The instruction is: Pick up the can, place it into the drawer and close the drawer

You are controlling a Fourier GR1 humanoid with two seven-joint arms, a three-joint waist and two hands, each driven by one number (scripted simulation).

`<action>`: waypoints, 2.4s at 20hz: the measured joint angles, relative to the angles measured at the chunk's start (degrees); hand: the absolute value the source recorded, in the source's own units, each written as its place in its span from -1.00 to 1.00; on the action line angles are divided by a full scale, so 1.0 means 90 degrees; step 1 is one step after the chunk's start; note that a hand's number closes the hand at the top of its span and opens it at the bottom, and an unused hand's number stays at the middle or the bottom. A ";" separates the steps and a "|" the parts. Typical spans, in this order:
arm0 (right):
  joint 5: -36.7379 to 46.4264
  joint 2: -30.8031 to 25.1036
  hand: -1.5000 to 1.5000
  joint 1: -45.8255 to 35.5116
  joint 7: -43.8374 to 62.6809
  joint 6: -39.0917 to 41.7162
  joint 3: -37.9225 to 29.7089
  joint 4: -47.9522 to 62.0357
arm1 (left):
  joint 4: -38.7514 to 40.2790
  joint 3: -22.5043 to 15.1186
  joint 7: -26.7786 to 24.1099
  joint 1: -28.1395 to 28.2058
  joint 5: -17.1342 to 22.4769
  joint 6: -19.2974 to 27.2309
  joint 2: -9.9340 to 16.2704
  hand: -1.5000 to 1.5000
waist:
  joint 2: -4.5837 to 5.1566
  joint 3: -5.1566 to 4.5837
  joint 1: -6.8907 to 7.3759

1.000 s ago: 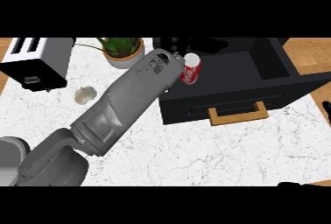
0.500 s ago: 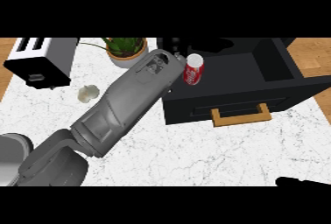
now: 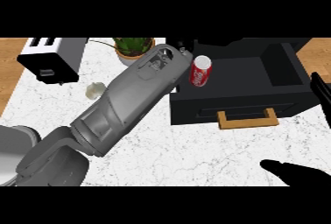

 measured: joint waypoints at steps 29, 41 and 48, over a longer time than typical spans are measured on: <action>0.3755 0.0396 -1.00 -0.2391 -0.0717 -0.3233 0.0456 0.5833 | -0.2670 -0.0202 0.1906 0.1012 -0.0780 -0.0143 0.1859 -1.00 | -0.0252 -0.0133 0.0690; 0.4208 0.0326 -1.00 -0.4090 -0.0897 -0.4749 -0.0228 0.8455 | -0.3975 -0.0185 0.2533 0.1816 -0.0951 -0.0286 0.2699 -1.00 | -0.0193 -0.0103 0.0813; 0.4269 0.0240 -1.00 -0.5109 -0.0952 -0.5463 -0.0631 0.9973 | -0.4766 -0.0210 0.2710 0.2459 -0.1115 -0.0266 0.3051 -1.00 | -0.0120 -0.0059 0.0870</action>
